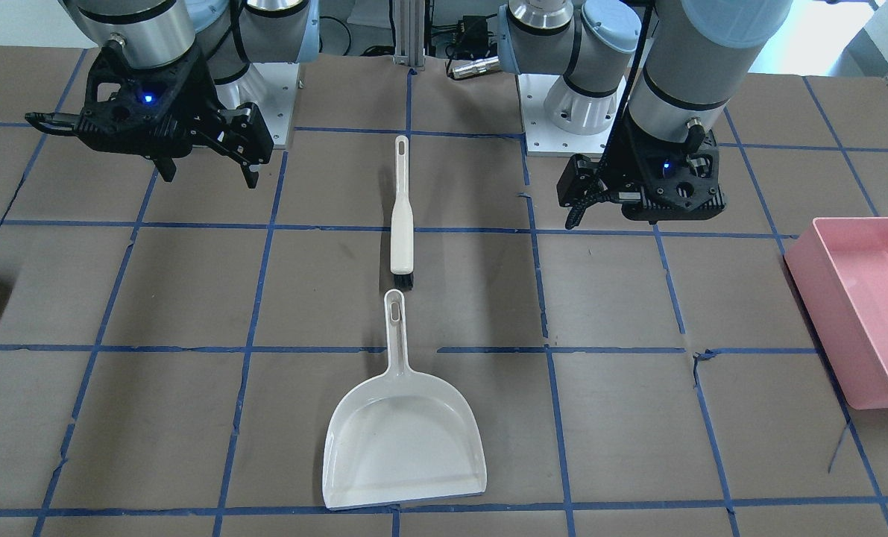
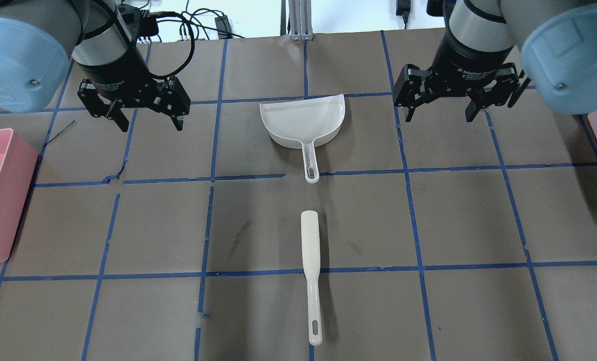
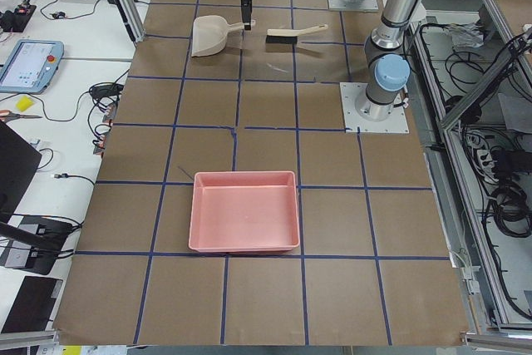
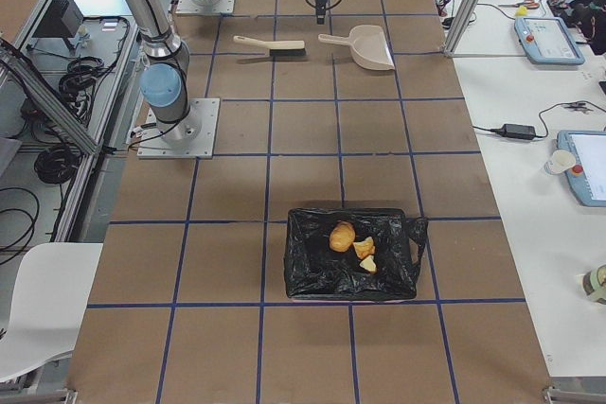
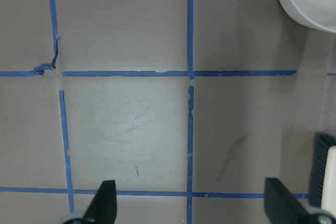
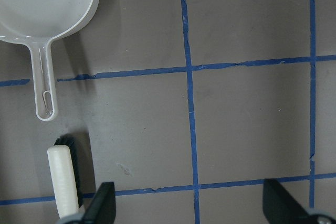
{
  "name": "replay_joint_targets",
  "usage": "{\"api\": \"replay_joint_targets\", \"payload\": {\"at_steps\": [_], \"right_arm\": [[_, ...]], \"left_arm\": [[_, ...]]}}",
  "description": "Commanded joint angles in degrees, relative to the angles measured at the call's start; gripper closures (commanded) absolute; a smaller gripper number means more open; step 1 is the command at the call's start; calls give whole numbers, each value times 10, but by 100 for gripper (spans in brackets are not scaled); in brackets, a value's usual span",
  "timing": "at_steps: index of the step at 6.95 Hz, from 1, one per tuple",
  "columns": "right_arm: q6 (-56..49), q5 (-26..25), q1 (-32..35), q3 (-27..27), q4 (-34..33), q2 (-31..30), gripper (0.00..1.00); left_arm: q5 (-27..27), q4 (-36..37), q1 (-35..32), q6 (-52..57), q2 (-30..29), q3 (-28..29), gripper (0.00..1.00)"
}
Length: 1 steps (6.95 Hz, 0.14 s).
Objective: Sweep and dump trash in nearest bin
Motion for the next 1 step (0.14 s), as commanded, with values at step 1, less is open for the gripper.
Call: {"api": "replay_joint_targets", "payload": {"at_steps": [1], "right_arm": [[1, 0, 0, 1, 1, -2, 0]], "left_arm": [[0, 0, 0, 0, 4, -6, 0]]}}
